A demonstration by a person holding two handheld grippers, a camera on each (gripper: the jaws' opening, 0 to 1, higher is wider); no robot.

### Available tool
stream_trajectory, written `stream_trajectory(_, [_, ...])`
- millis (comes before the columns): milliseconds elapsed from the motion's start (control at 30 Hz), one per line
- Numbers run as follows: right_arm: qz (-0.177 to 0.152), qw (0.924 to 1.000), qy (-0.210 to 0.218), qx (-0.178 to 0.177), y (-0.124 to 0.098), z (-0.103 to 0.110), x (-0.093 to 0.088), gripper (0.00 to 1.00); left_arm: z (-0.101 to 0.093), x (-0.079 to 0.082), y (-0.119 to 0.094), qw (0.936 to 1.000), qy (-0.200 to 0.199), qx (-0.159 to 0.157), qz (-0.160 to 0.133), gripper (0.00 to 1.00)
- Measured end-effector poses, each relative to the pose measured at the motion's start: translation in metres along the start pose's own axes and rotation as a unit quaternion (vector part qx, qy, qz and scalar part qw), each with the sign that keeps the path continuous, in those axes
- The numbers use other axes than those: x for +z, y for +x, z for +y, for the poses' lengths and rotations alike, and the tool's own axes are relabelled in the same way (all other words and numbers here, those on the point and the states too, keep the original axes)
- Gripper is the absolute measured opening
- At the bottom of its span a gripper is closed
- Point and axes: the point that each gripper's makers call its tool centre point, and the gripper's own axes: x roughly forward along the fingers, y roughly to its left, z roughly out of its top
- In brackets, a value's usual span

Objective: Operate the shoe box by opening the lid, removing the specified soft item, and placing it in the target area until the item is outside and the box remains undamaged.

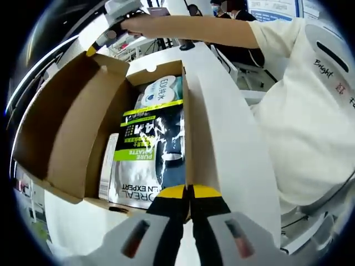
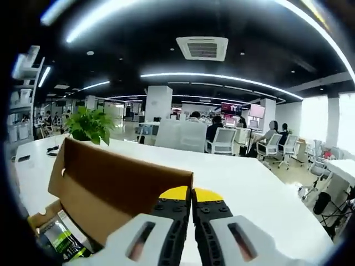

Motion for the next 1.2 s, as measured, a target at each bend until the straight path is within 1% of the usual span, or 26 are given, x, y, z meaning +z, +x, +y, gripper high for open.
stream_trajectory(100, [0.006, 0.9998, 0.017, 0.004, 0.004, -0.002, -0.002, 0.0, 0.0, 0.0, 0.0, 1.0, 0.0, 0.001, -0.001, 0.02])
stream_trajectory(167, [0.016, 0.9986, 0.048, 0.015, 0.007, -0.002, -0.005, 0.0, 0.0, 0.0, 0.0, 1.0, -0.003, 0.001, -0.001, 0.02])
stream_trajectory(200, [0.022, 0.9981, 0.055, 0.017, 0.009, -0.003, -0.006, 0.0, 0.0, 0.0, 0.0, 1.0, -0.003, 0.001, -0.001, 0.02])
stream_trajectory(333, [0.045, 0.9975, 0.052, 0.017, 0.02, -0.003, -0.011, 0.0, -0.001, 0.0, 0.0, 0.9999, 0.013, 0.005, 0.002, 0.02])
stream_trajectory(433, [0.061, 0.9975, 0.033, 0.012, 0.028, -0.002, -0.016, 0.0, 0.0, 0.0, 0.0, 0.9999, 0.012, 0.007, 0.005, 0.02])
stream_trajectory(533, [0.07, 0.9968, 0.035, 0.013, 0.035, -0.003, -0.021, 0.0, 0.001, -0.001, 0.0, 1.0, 0.008, 0.005, 0.001, 0.02])
stream_trajectory(600, [0.094, 0.9946, 0.04, 0.018, 0.039, -0.003, -0.026, 0.0, 0.001, 0.0, 0.0, 1.0, 0.005, 0.004, -0.002, 0.02])
stream_trajectory(633, [0.101, 0.9938, 0.041, 0.019, 0.04, -0.002, -0.026, 0.0, 0.001, 0.0, 0.0, 1.0, 0.005, 0.004, -0.002, 0.02])
stream_trajectory(667, [0.117, 0.9921, 0.04, 0.021, 0.041, -0.002, -0.029, 0.0, 0.001, 0.0, 0.0, 1.0, 0.006, 0.004, -0.002, 0.02])
stream_trajectory(733, [0.129, 0.9909, 0.033, 0.019, 0.048, -0.002, -0.033, 0.0, 0.001, 0.0, 0.0, 1.0, 0.005, 0.006, -0.002, 0.02])
stream_trajectory(833, [0.136, 0.9898, 0.036, 0.019, 0.053, -0.001, -0.039, 0.0, 0.001, 0.0, 0.0, 0.9999, 0.005, 0.007, -0.008, 0.02])
stream_trajectory(900, [0.147, 0.9882, 0.039, 0.018, 0.058, -0.001, -0.046, 0.0, 0.002, 0.0, 0.0, 0.9999, 0.001, 0.004, -0.012, 0.02])
stream_trajectory(1100, [0.176, 0.9836, 0.039, 0.01, 0.068, 0.001, -0.062, 0.0, 0.002, 0.0, 0.001, 1.0, 0.0, 0.002, -0.008, 0.02])
stream_trajectory(1200, [0.184, 0.9817, 0.046, 0.01, 0.07, 0.001, -0.068, 0.0, 0.001, 0.0, 0.001, 1.0, 0.0, 0.004, -0.009, 0.02])
